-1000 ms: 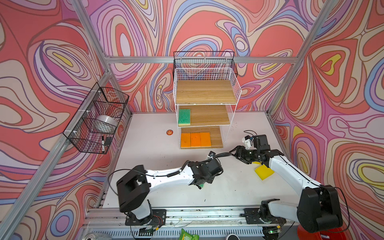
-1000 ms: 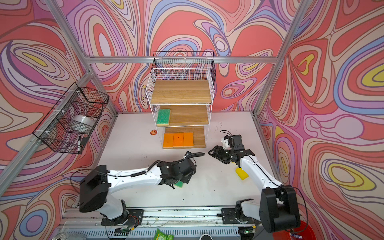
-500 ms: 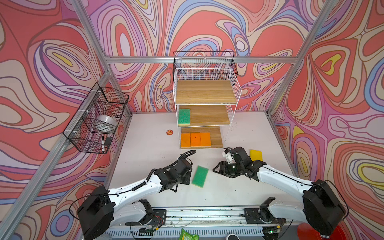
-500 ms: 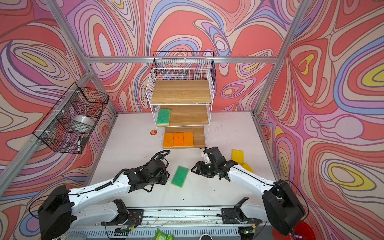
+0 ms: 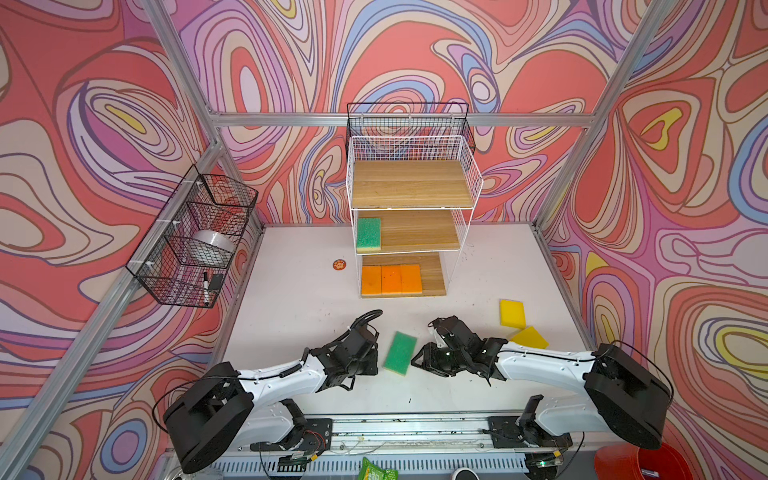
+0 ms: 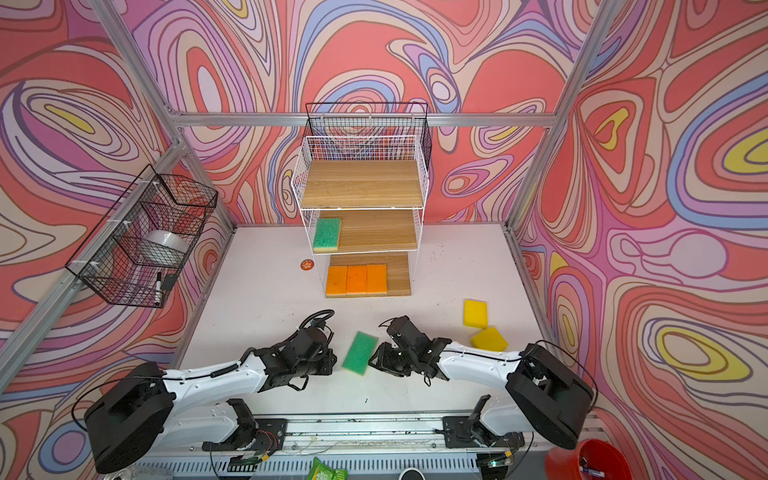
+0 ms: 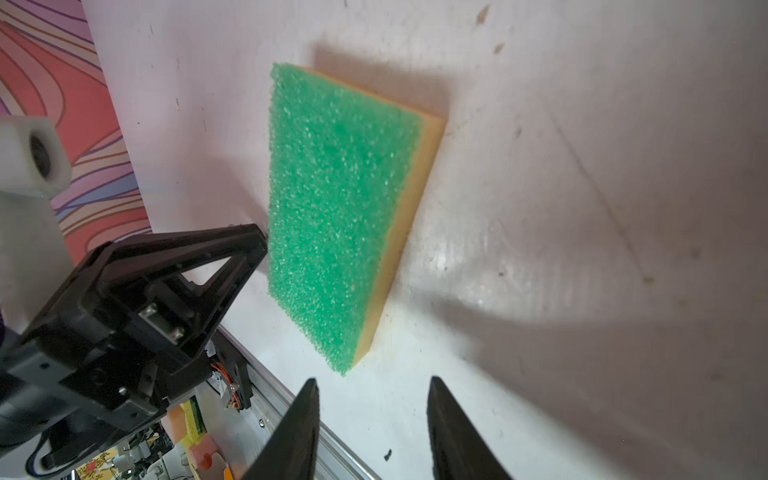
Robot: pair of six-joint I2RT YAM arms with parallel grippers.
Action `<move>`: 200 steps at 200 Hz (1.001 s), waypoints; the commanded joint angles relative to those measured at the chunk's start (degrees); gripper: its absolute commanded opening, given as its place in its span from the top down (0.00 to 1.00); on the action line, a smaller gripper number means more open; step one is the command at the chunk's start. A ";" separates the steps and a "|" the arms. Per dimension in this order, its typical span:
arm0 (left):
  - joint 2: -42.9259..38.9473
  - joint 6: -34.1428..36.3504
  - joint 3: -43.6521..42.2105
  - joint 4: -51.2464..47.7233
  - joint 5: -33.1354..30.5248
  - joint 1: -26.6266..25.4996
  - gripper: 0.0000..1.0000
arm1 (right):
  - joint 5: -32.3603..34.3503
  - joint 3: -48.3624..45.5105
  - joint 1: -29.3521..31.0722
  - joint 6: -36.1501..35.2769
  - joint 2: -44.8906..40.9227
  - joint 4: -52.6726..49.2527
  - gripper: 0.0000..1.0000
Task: Place and organize the cleaning sponges onto the shelf
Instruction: 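Close right gripper on the green sponge's edge while left gripper holds nearby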
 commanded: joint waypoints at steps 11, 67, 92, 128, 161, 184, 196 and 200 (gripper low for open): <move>0.67 -2.59 -2.11 6.47 1.76 -0.27 0.87 | 2.49 0.38 2.75 3.11 0.44 1.79 0.56; 2.61 -4.75 -0.88 9.78 -1.03 -5.33 0.87 | 2.86 0.34 3.01 2.54 1.20 1.60 0.59; 5.57 -5.57 0.08 11.26 -1.68 -7.79 0.88 | 2.77 -0.15 3.03 2.44 1.67 1.45 0.60; 5.95 -7.26 -1.09 13.36 -2.56 -8.72 0.87 | 4.11 0.05 2.95 1.23 1.51 -1.28 0.58; 3.73 -6.88 -1.32 11.34 -3.75 -8.68 0.86 | 5.50 1.10 3.01 -0.01 2.33 -3.05 0.59; 2.61 -6.37 -0.84 9.91 -4.07 -8.72 0.85 | 6.70 2.13 3.02 -1.12 3.31 -4.30 0.61; 2.39 -6.08 -0.46 9.06 -4.24 -8.73 0.85 | 7.14 2.96 3.04 -1.96 4.16 -4.95 0.62; 2.38 -6.00 -0.37 8.90 -4.33 -8.72 0.85 | 7.24 3.23 3.08 -2.16 4.43 -4.97 0.63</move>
